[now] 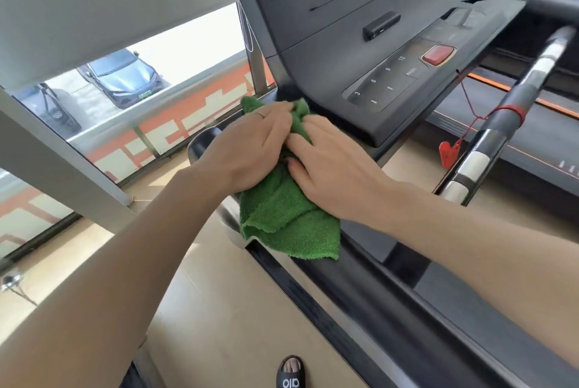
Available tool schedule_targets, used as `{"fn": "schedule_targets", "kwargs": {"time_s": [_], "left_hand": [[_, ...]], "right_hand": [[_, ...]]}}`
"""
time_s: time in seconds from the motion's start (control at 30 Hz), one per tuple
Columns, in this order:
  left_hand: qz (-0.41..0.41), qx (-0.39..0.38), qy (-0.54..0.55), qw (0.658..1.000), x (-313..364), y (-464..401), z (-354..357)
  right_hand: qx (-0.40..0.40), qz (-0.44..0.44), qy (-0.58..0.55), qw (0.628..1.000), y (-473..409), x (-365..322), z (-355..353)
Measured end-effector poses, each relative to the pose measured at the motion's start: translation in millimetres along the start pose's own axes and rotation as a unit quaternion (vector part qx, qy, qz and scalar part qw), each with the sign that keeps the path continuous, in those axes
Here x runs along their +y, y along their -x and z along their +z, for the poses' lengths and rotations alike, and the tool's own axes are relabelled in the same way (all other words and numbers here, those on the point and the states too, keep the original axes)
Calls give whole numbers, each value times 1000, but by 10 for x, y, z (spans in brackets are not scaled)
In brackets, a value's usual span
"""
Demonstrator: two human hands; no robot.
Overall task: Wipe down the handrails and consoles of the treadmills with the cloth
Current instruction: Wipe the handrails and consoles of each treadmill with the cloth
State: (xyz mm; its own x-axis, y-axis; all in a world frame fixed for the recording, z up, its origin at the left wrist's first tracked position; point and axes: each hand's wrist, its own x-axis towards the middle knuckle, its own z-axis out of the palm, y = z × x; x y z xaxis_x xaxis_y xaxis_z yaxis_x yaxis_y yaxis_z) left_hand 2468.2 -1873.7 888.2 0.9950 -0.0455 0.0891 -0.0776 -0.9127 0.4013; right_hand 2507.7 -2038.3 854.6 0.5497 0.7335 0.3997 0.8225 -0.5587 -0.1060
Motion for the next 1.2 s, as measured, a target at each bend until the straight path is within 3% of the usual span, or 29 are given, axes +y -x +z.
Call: {"fn": "schedule_targets", "kwargs": {"time_s": [0.1, 0.27, 0.5, 0.77, 0.83, 0.97, 1.1, 1.2], "left_hand": [[-11, -36, -41, 998, 99, -198, -22], [-53, -16, 40, 998, 363, -194, 119], [-9, -35, 124, 992, 601, 128, 266], [83, 37, 28, 995, 1216, 762, 588], [58, 19, 6, 998, 1364, 860, 636], [-75, 32, 83, 993, 1579, 958, 668], [-133, 60, 137, 980, 1783, 1060, 773], [-147, 71, 273, 948, 1865, 1073, 820]], "right_hand": [[-69, 32, 70, 995, -120, 105, -69], [-35, 13, 94, 995, 72, 227, -150], [26, 0, -19, 999, 504, 151, -311], [23, 47, -219, 974, 1270, 92, -604], [13, 66, -258, 964, 1399, 94, -679], [-15, 83, -301, 950, 1450, 107, -764], [-10, 77, -361, 930, 1578, 156, -842], [-23, 93, -364, 926, 1644, 200, -927]]}}
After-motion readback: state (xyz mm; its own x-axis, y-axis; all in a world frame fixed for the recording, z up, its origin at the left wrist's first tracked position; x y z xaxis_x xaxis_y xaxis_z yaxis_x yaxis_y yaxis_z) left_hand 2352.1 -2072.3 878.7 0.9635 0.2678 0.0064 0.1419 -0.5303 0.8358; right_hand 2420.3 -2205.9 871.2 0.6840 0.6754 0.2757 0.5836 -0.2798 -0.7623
